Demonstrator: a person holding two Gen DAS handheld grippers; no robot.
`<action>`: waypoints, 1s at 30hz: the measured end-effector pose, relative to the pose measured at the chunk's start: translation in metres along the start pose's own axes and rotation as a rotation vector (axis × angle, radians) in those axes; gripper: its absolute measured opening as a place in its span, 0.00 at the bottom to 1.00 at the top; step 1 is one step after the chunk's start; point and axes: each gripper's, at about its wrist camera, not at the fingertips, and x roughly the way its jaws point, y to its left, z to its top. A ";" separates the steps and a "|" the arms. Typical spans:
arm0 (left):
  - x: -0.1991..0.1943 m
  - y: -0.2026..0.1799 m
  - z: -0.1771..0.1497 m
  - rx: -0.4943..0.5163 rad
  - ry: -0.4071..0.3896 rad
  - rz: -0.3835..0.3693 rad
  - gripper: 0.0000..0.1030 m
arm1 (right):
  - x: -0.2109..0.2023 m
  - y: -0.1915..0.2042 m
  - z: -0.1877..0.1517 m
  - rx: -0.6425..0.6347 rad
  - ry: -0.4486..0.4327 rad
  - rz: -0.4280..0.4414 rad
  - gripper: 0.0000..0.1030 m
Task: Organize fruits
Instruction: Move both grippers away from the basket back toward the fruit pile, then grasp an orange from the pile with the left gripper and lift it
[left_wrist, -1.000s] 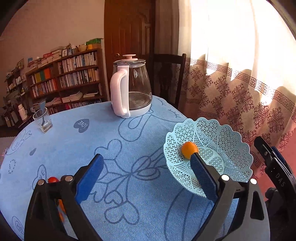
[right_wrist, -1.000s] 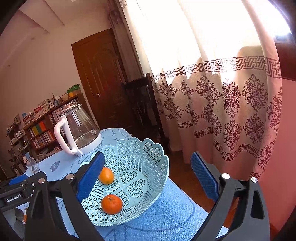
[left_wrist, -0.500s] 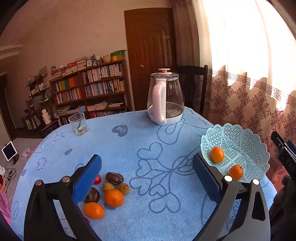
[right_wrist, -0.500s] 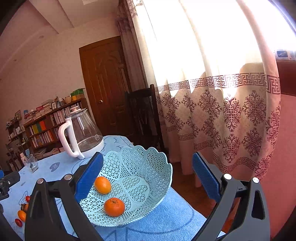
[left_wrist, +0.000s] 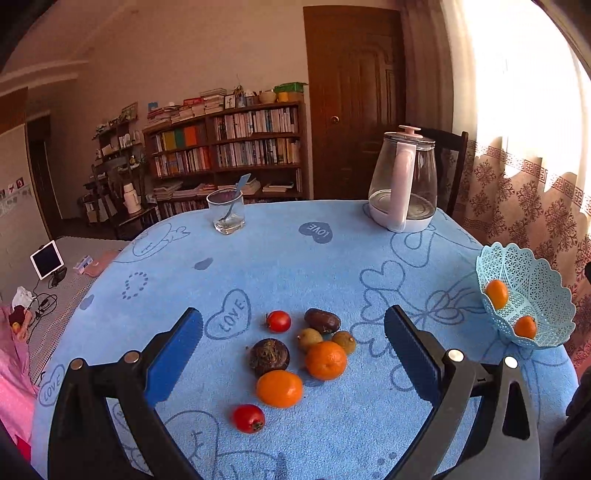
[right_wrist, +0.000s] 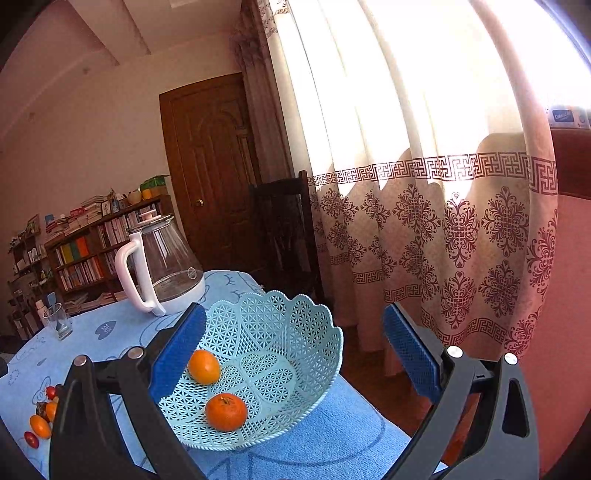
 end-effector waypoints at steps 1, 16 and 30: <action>0.002 0.006 -0.002 -0.010 0.008 0.007 0.95 | 0.000 0.000 0.000 -0.001 -0.001 0.000 0.96; 0.036 0.027 -0.031 -0.031 0.133 0.036 0.95 | -0.018 0.034 -0.003 -0.013 0.104 0.205 0.97; 0.070 0.029 -0.046 -0.032 0.226 0.013 0.95 | -0.036 0.080 -0.020 -0.123 0.144 0.332 0.97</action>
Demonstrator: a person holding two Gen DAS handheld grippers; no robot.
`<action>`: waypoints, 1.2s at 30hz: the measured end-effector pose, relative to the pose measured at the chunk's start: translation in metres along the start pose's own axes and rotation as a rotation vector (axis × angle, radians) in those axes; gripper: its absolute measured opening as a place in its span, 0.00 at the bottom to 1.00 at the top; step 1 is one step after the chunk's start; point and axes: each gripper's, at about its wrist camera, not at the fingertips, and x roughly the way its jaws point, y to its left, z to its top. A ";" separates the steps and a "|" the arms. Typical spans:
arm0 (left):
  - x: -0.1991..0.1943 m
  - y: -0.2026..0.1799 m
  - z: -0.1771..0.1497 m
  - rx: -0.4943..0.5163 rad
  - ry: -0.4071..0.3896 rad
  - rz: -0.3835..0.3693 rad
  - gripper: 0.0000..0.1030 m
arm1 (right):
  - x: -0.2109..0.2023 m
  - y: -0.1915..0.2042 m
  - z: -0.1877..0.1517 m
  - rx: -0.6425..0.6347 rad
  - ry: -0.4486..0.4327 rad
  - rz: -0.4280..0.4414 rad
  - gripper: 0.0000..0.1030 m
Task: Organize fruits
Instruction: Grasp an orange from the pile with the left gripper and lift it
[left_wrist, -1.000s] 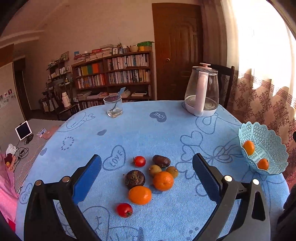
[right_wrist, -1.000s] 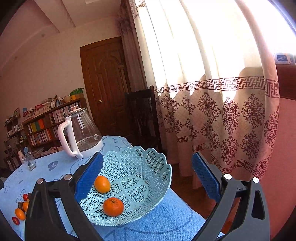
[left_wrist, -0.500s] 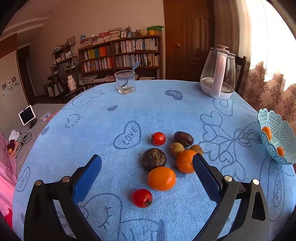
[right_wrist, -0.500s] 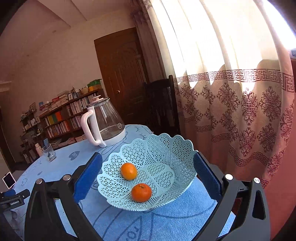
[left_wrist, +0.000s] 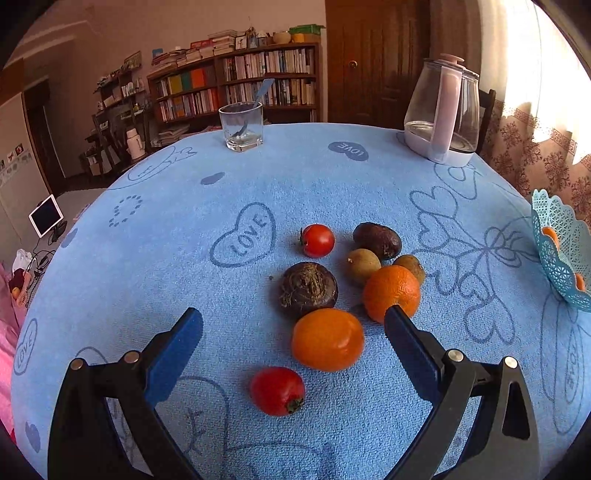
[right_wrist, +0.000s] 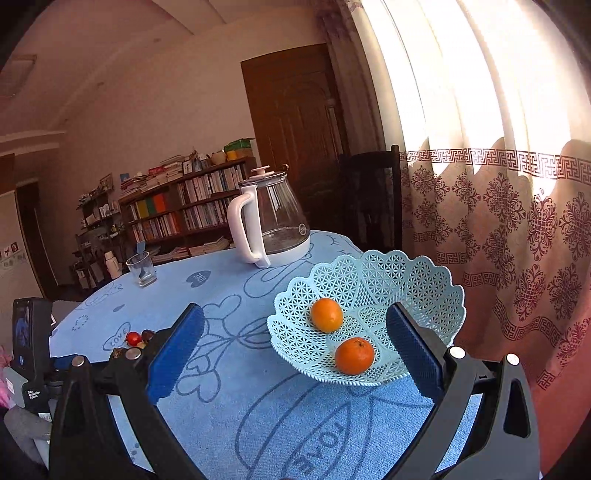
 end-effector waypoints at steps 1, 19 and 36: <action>0.001 0.000 0.000 0.001 0.004 -0.005 0.95 | 0.000 0.002 -0.001 -0.005 0.004 0.004 0.97; 0.014 -0.007 -0.003 0.037 0.065 -0.092 0.50 | 0.015 0.019 -0.015 -0.075 0.097 0.083 0.97; -0.014 0.001 0.001 0.006 0.002 -0.139 0.42 | 0.020 0.036 -0.024 -0.111 0.148 0.125 0.97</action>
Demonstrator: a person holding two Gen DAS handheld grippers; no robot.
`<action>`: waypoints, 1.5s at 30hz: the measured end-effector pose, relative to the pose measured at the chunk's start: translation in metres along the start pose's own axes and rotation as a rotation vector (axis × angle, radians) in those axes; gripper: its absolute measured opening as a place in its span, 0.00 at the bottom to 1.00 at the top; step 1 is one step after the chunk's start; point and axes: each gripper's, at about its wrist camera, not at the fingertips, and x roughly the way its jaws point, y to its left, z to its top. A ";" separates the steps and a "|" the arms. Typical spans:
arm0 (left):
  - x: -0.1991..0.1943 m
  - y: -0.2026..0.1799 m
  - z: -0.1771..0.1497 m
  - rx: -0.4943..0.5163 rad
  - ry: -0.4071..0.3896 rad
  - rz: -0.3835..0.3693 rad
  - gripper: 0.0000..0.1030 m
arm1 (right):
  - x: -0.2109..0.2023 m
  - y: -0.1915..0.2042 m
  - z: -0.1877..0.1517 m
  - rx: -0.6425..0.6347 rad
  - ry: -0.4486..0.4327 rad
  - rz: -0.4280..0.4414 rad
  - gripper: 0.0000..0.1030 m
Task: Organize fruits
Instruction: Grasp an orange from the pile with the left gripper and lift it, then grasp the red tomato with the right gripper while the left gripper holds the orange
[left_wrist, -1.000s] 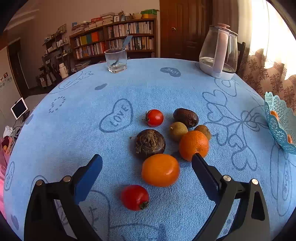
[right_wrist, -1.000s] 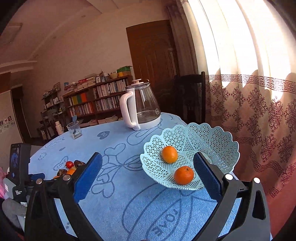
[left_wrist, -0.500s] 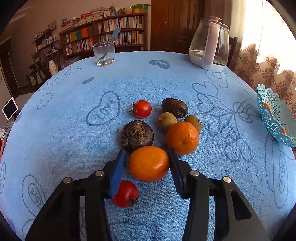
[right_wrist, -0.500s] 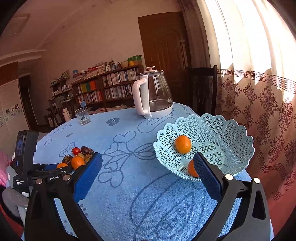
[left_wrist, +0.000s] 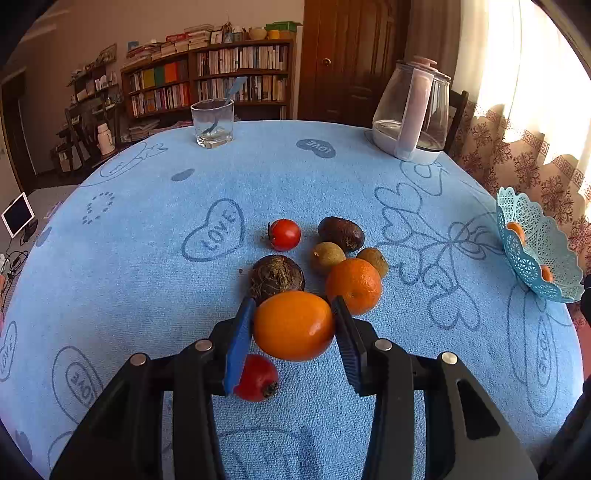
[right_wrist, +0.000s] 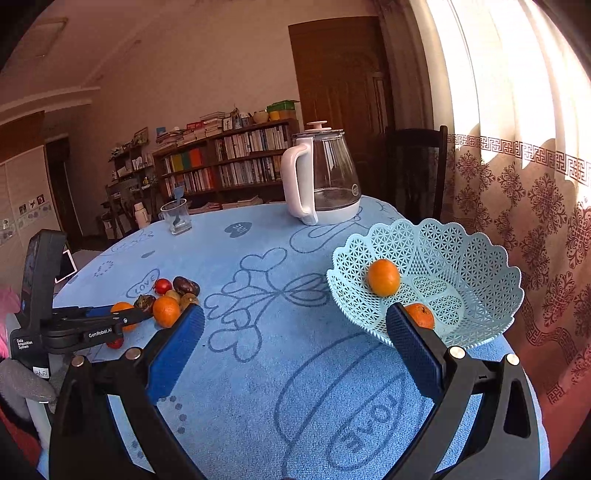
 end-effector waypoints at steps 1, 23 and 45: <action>-0.004 0.002 0.002 -0.006 -0.011 -0.001 0.42 | 0.001 0.002 -0.001 -0.002 0.005 0.004 0.97; -0.091 0.077 0.017 -0.147 -0.206 0.111 0.42 | 0.066 0.143 -0.021 -0.225 0.291 0.322 0.97; -0.104 0.101 0.020 -0.182 -0.212 0.139 0.42 | 0.125 0.214 -0.037 -0.334 0.476 0.411 0.51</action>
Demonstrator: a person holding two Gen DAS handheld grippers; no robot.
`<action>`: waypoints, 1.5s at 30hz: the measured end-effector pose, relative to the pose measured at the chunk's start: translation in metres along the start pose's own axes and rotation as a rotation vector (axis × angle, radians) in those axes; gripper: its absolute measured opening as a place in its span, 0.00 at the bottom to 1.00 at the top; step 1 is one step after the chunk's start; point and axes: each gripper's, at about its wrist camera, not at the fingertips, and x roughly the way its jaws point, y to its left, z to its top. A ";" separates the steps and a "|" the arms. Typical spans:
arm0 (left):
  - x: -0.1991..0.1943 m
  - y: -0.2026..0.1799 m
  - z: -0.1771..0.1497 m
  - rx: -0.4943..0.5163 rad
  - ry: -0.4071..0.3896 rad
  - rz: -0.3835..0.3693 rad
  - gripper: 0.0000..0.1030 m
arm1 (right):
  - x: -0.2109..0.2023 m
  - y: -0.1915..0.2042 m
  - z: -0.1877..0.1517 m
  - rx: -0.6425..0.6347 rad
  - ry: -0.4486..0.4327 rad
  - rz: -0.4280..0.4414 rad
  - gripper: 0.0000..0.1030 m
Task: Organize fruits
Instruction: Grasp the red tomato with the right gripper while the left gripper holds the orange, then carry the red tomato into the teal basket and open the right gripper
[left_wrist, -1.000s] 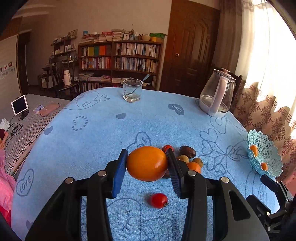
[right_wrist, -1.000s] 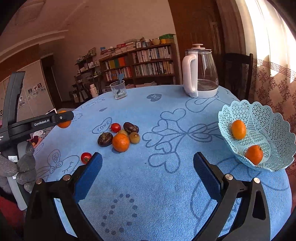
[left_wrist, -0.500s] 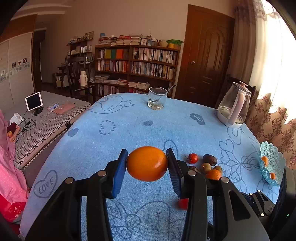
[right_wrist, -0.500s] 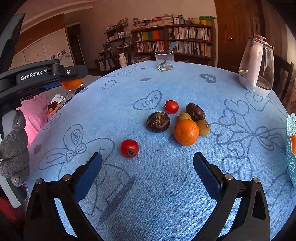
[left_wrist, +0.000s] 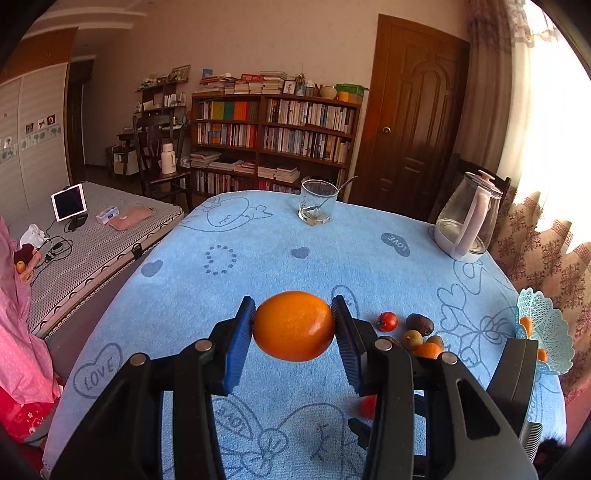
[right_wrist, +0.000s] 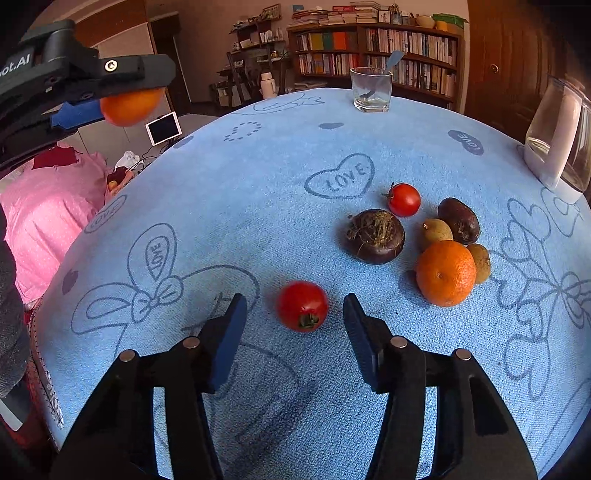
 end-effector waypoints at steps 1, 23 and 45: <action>0.000 0.000 0.000 0.000 0.001 -0.001 0.42 | 0.002 0.000 0.000 0.000 0.006 -0.002 0.48; 0.003 -0.006 -0.004 0.009 0.010 -0.012 0.42 | -0.028 -0.011 -0.002 0.039 -0.058 -0.028 0.28; 0.004 -0.030 -0.011 0.052 0.023 -0.048 0.42 | -0.132 -0.102 -0.025 0.253 -0.255 -0.185 0.28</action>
